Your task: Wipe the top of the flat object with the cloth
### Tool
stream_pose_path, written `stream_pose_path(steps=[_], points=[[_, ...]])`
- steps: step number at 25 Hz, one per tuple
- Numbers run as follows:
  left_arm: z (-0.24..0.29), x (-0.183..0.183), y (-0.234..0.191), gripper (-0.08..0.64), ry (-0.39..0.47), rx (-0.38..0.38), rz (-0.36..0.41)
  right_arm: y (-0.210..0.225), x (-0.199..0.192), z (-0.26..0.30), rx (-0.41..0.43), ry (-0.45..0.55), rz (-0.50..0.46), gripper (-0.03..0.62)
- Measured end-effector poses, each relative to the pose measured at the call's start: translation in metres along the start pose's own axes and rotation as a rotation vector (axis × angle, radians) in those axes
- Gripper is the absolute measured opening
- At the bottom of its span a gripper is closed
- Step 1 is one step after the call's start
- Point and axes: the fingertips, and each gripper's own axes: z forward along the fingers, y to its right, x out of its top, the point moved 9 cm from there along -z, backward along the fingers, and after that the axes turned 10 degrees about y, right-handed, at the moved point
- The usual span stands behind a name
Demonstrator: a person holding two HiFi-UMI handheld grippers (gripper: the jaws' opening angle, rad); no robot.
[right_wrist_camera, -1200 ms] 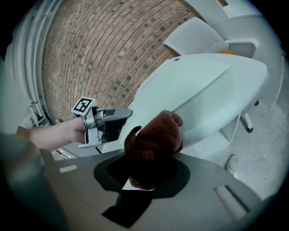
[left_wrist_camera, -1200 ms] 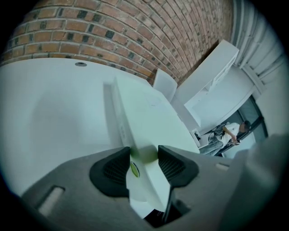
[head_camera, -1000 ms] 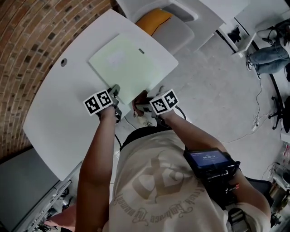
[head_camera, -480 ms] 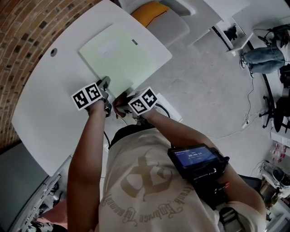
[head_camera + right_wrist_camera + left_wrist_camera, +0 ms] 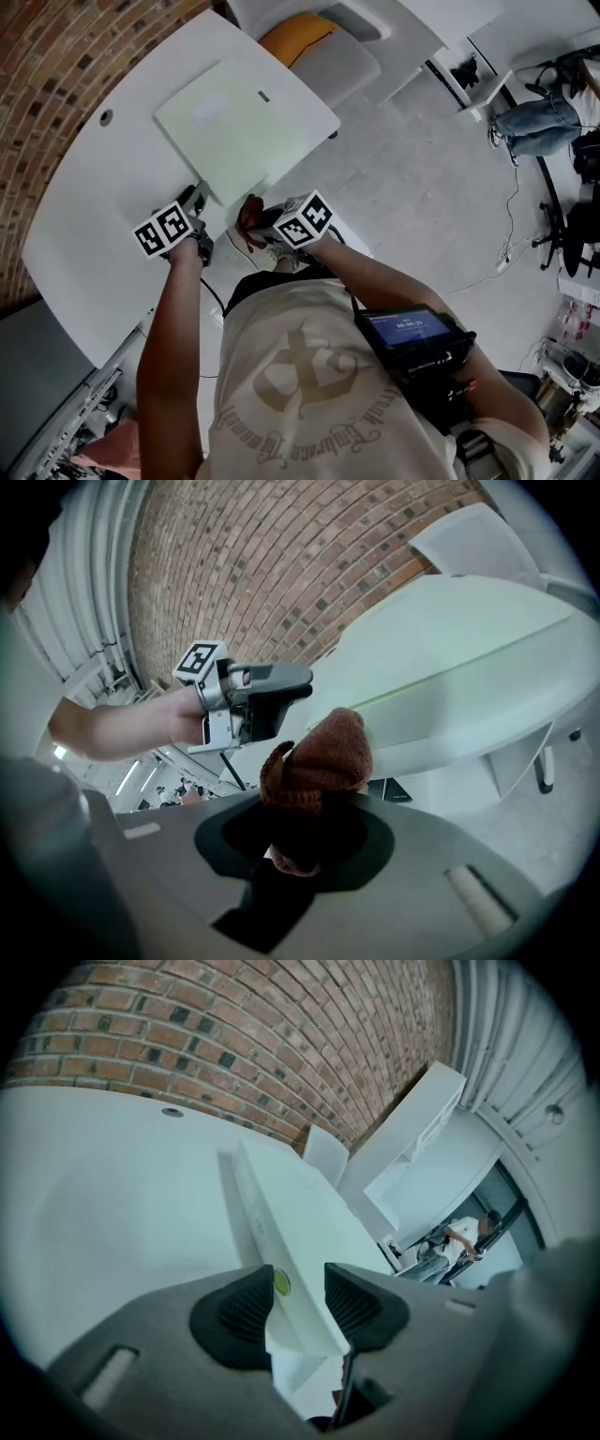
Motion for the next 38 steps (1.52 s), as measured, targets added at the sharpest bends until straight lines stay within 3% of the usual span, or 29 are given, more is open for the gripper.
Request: stream_pose_path(steps=[13,20,28,38], points=[[-0.087,-0.046,0.066,0.004,0.188,-0.074,0.131,-0.004,0.045,-0.132,-0.043,0.24,-0.245,0.104],[-0.117,-0.073,0.096,0.002,0.281,-0.093,0.138,-0.011,0.049,-0.186,-0.026,0.275,-0.364,0.103],[-0.128,-0.107,0.136,0.002,0.3,-0.134,0.173,-0.01,0.033,-0.23,-0.039,0.32,-0.38,0.103],[-0.119,-0.135,0.179,0.002,0.256,-0.182,0.226,-0.015,0.014,-0.261,-0.039,0.346,-0.401,0.103]])
